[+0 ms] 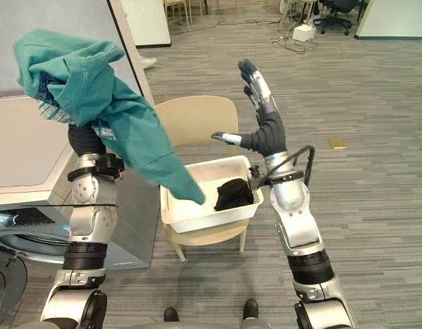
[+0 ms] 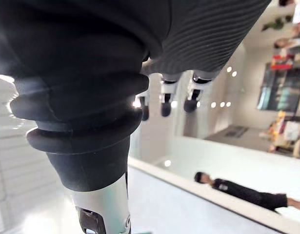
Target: Pick up the laundry basket with both hands and put the clothes into the washing machine.
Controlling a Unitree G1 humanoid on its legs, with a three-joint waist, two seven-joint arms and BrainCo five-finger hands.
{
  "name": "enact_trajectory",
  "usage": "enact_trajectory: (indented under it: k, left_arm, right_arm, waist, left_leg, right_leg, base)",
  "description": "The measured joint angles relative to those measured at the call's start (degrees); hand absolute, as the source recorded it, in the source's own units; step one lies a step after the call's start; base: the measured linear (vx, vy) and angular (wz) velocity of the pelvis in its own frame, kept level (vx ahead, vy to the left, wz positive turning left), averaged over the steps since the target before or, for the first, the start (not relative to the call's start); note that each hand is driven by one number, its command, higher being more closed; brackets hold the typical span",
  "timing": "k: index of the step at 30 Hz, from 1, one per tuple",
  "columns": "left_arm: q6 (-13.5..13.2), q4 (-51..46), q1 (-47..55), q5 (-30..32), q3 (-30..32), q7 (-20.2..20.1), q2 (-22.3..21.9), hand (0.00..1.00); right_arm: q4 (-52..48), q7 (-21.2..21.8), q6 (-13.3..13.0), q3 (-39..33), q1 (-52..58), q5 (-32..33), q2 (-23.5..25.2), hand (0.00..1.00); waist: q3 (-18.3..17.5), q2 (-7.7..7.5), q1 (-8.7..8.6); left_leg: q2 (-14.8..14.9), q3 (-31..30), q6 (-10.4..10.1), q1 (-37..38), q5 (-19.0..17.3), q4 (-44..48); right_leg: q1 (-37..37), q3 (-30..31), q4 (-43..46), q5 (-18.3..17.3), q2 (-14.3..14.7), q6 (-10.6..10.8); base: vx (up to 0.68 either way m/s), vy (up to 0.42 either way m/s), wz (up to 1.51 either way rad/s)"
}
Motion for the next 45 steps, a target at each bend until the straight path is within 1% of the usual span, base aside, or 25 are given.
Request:
enact_trajectory:
  k: [7, 10, 12, 13, 15, 16, 17, 18, 20, 21, 23, 24, 27, 30, 31, 32, 33, 34, 37, 38, 40, 42, 43, 44, 45]
  left_arm:
    - [-0.8, -0.11, 3.57, -0.53, 7.68, 0.23, -0.04, 1.0]
    - [-1.37, -0.72, 5.69, -0.8, 11.28, 0.22, -0.06, 1.0]
    - [-1.61, -2.28, 8.33, -1.13, 12.89, 0.21, -0.29, 1.0]
    - [-1.63, -4.21, 10.03, -1.17, 12.87, 0.12, -1.48, 1.0]
    - [-1.79, -6.44, 11.58, -1.41, 12.88, 0.59, -3.7, 1.0]
    - [-2.08, -7.75, 12.82, -1.38, 12.95, 1.67, -5.2, 1.0]
    - [-2.64, -8.01, 14.54, -1.41, 13.89, 2.95, -5.67, 1.0]
    - [-2.72, -8.1, 15.48, -1.4, 14.32, 3.35, -5.65, 1.0]
    - [-2.75, -9.79, 19.03, -1.32, 14.84, 3.58, -5.62, 1.0]
    - [-2.56, -12.88, 21.51, -0.98, 15.06, 3.28, -5.63, 1.0]
    - [-2.54, -18.2, 24.64, 0.5, 16.11, 1.52, -5.18, 1.0]
    - [-2.59, -20.87, 25.86, 2.16, 17.75, 0.59, -4.66, 1.0]
    - [-2.62, -24.37, 27.47, 3.6, 20.51, -0.07, -4.08, 1.0]
    - [-2.63, -25.86, 27.74, 4.35, 20.4, -0.24, -4.1, 1.0]
    - [-2.63, -26.57, 27.83, 4.35, 20.3, -0.26, -4.34, 1.0]
    - [-2.68, -26.83, 28.21, 4.35, 20.22, -0.08, -4.83, 1.0]
    - [-2.72, -26.83, 28.78, 4.32, 20.33, 0.07, -5.24, 1.0]
    - [-2.72, -26.6, 29.58, 4.35, 20.21, 0.92, -5.98, 1.0]
    - [-2.65, -25.82, 30.91, 4.46, 19.6, 1.44, -6.13, 1.0]
    - [-2.5, -24.8, 31.34, 4.54, 19.45, 1.5, -6.69, 1.0]
    - [-2.37, -24.76, 31.3, 4.96, 19.27, 1.57, -7.74, 1.0]
    - [-2.38, -24.75, 31.16, 6.55, 17.52, 1.56, -8.07, 1.0]
    - [-2.37, -24.75, 30.7, 6.57, 16.22, 1.48, -8.66, 1.0]
    - [-2.44, -24.58, 29.76, 6.49, 14.98, 1.45, -9.34, 1.0]
    - [-2.59, -23.27, 27.4, 6.45, 12.51, 1.44, -10.11, 1.0]
  right_arm:
    - [9.81, -1.19, 2.19, -8.52, 6.24, -4.14, -0.02, 0.0]
    - [15.59, -2.39, 3.78, -14.52, 8.01, -8.54, -0.02, 0.0]
    - [22.38, -4.4, 4.8, -22.69, 9.74, -11.54, -0.26, 0.0]
    - [29.94, -6.16, 5.68, -30.28, 11.07, -12.19, -1.49, 0.0]
    - [40.81, -9.3, 9.4, -38.68, 12.85, -12.28, -4.84, 0.0]
    - [49.08, -10.84, 11.86, -43.37, 14.74, -12.51, -8.19, 0.0]
    - [56.44, -10.85, 13.52, -45.98, 16.14, -13.31, -10.2, 0.0]
    - [59.94, -10.8, 13.65, -46.89, 16.39, -13.82, -10.51, 0.0]
    - [67.67, -8.52, 13.81, -48.32, 18.36, -15.37, -10.05, 0.0]
    - [69.24, -6.54, 13.68, -49.35, 20.63, -16.9, -8.14, 0.0]
    - [69.56, -1.36, 13.43, -49.35, 25.95, -20.21, -3.84, 0.0]
    - [70.0, 2.18, 13.56, -49.35, 30.95, -23.54, 0.1, 0.0]
    - [70.34, 5.5, 13.81, -49.39, 38.83, -27.5, 6.79, 0.0]
    - [69.96, 6.55, 14.03, -47.44, 41.61, -27.3, 10.44, 0.0]
    - [69.0, 6.56, 13.93, -44.03, 41.8, -27.15, 11.45, 0.0]
    - [68.09, 6.65, 13.77, -39.46, 41.22, -26.67, 12.42, 0.0]
    - [67.75, 6.79, 13.49, -36.55, 40.66, -26.61, 12.9, 0.0]
    - [67.01, 7.06, 13.05, -28.06, 38.78, -26.79, 14.96, 0.0]
    - [66.46, 7.69, 11.75, -19.45, 38.01, -28.17, 14.09, 0.0]
    - [66.46, 7.72, 11.04, -15.31, 38.03, -29.92, 12.8, 0.0]
    - [66.48, 7.88, 11.04, -12.54, 38.16, -31.6, 11.96, 0.0]
    - [66.4, 8.13, 10.96, -10.85, 38.37, -33.32, 11.54, 0.0]
    - [66.46, 8.2, 10.96, -10.79, 38.47, -34.08, 11.26, 0.0]
    - [66.4, 8.15, 10.8, -11.88, 38.69, -34.2, 11.21, 0.0]
    - [66.19, 8.05, 10.94, -13.46, 38.98, -34.22, 10.51, 0.0]
  waist:
    - [-1.89, 2.83, -0.01]
    - [-1.98, 2.95, 0.3]
    - [-1.82, 2.79, 0.6]
    - [-1.68, 2.5, 0.69]
    - [-1.58, 2.64, 1.0]
    - [-0.74, 2.92, 1.89]
    - [0.18, 2.83, 3.14]
    - [0.46, 2.58, 3.31]
    - [1.11, 0.69, 3.9]
    - [1.35, 0.29, 4.91]
    - [1.33, 0.25, 4.72]
    - [1.4, -0.29, 4.42]
    - [2.02, -0.76, 4.18]
    - [2.51, -2.03, 4.4]
    - [2.8, -1.67, 3.97]
    - [3.96, -2.65, 3.32]
    - [4.38, -2.49, 3.37]
    - [4.46, -4.26, 3.35]
    - [4.34, -5.89, 3.23]
    - [4.47, -6.06, 2.95]
    - [4.49, -6.0, 3.0]
    - [4.65, -6.03, 3.1]
    - [5.44, -5.11, 2.97]
    - [5.46, -6.48, 2.73]
    - [6.58, -5.09, 2.48]
  left_leg:
    - [0.02, -0.1, 0.0, 0.01, 0.0, 0.0]
    - [0.03, -0.39, 0.0, -0.06, 0.0, 0.01]
    - [0.0, -2.42, 0.05, -1.5, 0.01, 0.55]
    - [-0.08, -5.94, 0.24, -3.76, -0.11, 2.46]
    - [-0.49, -12.13, 0.54, -6.95, 0.12, 4.53]
    - [-0.63, -15.02, 0.95, -8.27, 0.44, 5.13]
    - [-0.71, -15.83, 3.28, -8.58, -1.19, 6.33]
    - [-0.71, -15.79, 4.07, -8.56, -2.1, 7.17]
    - [-0.69, -15.86, 3.7, -7.98, -5.06, 9.3]
    - [-0.86, -18.18, 3.86, -9.17, -5.34, 14.63]
    - [-1.67, -22.91, 0.68, -10.92, -8.73, 18.8]
    - [-2.01, -24.17, 0.97, -12.44, -10.29, 21.56]
    - [-1.86, -23.66, 1.57, -14.97, -13.98, 26.78]
    - [-1.92, -21.08, 2.26, -16.66, -15.09, 30.12]
    - [-2.32, -19.59, 2.88, -18.1, -15.78, 32.09]
    - [-4.16, -19.53, 3.67, -18.25, -16.56, 33.06]
    - [-4.82, -19.52, 3.92, -18.21, -16.7, 33.05]
    - [-5.87, -19.45, 4.15, -17.96, -16.66, 32.52]
    - [-7.08, -19.55, 5.04, -17.52, -16.01, 30.25]
    - [-8.21, -19.93, 5.06, -17.41, -15.9, 28.41]
    - [-9.08, -19.94, 4.72, -17.29, -15.64, 26.04]
    - [-10.56, -21.15, 4.55, -17.48, -12.94, 23.23]
    - [-9.95, -19.34, 5.15, -17.98, -12.93, 22.88]
    - [-7.82, -14.09, 6.76, -18.44, -13.16, 23.76]
    - [-1.64, -1.52, 8.6, -19.79, -14.08, 27.77]
  right_leg:
    - [0.04, -0.02, 0.15, -0.03, 0.04, 0.03]
    - [0.19, -0.4, 0.16, -0.09, 0.04, 0.11]
    - [1.0, -2.71, 0.24, -0.81, -0.07, 0.69]
    - [1.6, -5.92, 0.95, -1.85, -0.37, 0.79]
    - [1.52, -11.28, 3.69, -4.29, -0.9, 0.51]
    - [1.02, -14.24, 7.14, -6.47, -1.92, 0.5]
    - [1.1, -16.03, 10.91, -8.83, -2.39, 0.91]
    - [0.9, -16.74, 12.64, -9.78, -3.04, 1.01]
    - [1.08, -17.15, 16.58, -13.15, -5.58, 0.75]
    - [0.64, -16.44, 18.79, -14.35, -6.2, 0.9]
    - [0.02, -16.24, 22.75, -16.06, -6.7, 1.62]
    - [0.17, -17.37, 24.36, -16.68, -7.62, 1.97]
    - [2.92, -20.46, 23.81, -16.35, -8.02, 2.56]
    - [4.14, -22.58, 23.92, -15.87, -9.97, 3.66]
    - [4.1, -23.12, 25.31, -15.93, -11.43, 4.18]
    - [3.41, -20.58, 27.62, -17.37, -12.52, 2.29]
    - [2.19, -16.51, 28.4, -18.35, -12.27, 0.2]
    - [-0.49, -3.8, 29.48, -20.45, -8.71, -0.76]
    - [-0.91, 0.42, 28.99, -21.89, -4.39, 1.3]
    - [-0.76, 3.62, 27.65, -23.81, -1.38, -0.01]
    - [-0.79, 5.28, 27.26, -24.24, -0.63, -0.77]
    - [-0.47, 4.18, 27.82, -25.05, -0.5, -1.7]
    - [0.27, -0.06, 28.49, -24.96, -1.83, -1.58]
    - [0.88, -3.02, 28.58, -24.9, -2.95, -1.58]
    - [2.24, -7.64, 28.78, -24.9, -3.76, -1.6]
  base:
    - [0.0, 0.0, 0.0]
    - [0.0, 0.002, 0.04]
    - [-0.02, 0.0, 0.59]
    - [-0.03, -0.002, 1.41]
    - [-0.01, -0.002, 1.6]
    - [-0.01, 0.008, 1.37]
    - [-0.01, 0.002, 1.09]
    - [0.0, -0.01, 0.72]
    - [0.05, -0.044, 0.25]
    - [0.1, -0.074, -0.12]
    - [0.09, -0.033, 0.07]
    - [0.06, 0.019, 0.3]
    - [0.02, 0.07, 0.39]
    - [-0.01, 0.122, 0.42]
    - [-0.03, 0.2, 0.44]
    - [-0.04, 0.216, 0.4]
    - [-0.06, 0.237, 0.31]
    - [-0.06, 0.154, 0.22]
    - [-0.04, 0.048, 0.34]
    - [-0.02, -0.047, 0.6]
    - [-0.01, -0.081, 0.69]
    - [-0.03, -0.103, 0.95]
    - [-0.03, -0.071, 1.29]
    - [0.0, -0.043, 1.78]
    - [0.02, -0.017, 1.63]
